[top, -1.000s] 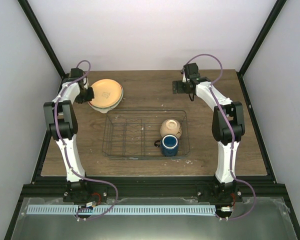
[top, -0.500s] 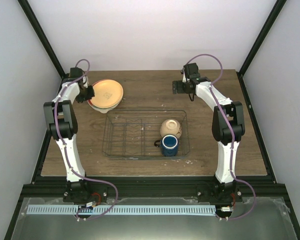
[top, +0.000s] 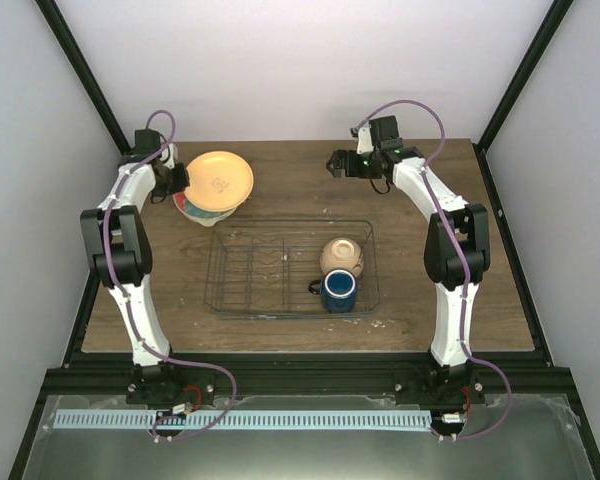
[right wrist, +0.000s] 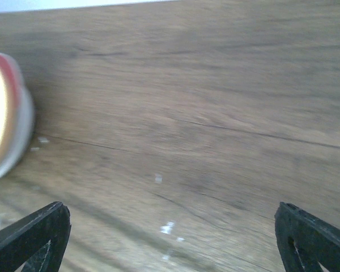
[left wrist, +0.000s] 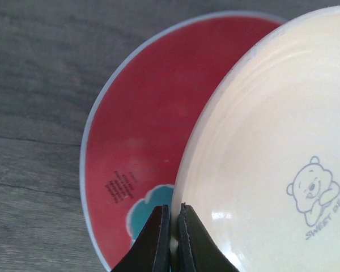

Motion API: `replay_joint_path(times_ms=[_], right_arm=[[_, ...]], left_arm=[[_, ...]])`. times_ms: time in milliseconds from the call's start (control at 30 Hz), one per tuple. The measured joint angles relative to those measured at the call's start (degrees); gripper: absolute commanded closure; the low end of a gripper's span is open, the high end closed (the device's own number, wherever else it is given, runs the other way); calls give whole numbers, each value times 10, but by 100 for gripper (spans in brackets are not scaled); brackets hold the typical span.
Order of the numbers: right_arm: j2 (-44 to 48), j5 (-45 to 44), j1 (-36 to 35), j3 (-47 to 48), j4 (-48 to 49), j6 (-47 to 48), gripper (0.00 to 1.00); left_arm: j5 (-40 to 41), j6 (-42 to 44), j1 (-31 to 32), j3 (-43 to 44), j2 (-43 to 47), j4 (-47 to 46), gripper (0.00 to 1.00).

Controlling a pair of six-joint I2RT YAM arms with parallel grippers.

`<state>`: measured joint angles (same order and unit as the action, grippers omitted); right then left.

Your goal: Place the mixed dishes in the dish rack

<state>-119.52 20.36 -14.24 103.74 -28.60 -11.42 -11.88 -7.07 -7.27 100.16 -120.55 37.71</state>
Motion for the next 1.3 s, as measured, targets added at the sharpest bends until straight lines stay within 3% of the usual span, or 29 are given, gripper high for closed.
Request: replay_joint_path(times_ms=[367, 800, 1033, 1200, 1300], right_arm=[[-9, 211, -44, 16, 51, 2, 0], [-19, 305, -76, 24, 104, -23, 4], [-35, 312, -76, 24, 122, -30, 24], [-55, 315, -76, 24, 123, -32, 66], [-57, 317, -73, 25, 122, -35, 79]], left_arm=[[-34, -11, 27, -15, 104, -64, 100], [-49, -20, 119, -83, 144, -89, 100], [-53, -30, 147, -110, 174, -90, 100], [-58, -39, 172, -114, 187, -94, 100], [-54, -40, 176, -119, 191, -96, 100]])
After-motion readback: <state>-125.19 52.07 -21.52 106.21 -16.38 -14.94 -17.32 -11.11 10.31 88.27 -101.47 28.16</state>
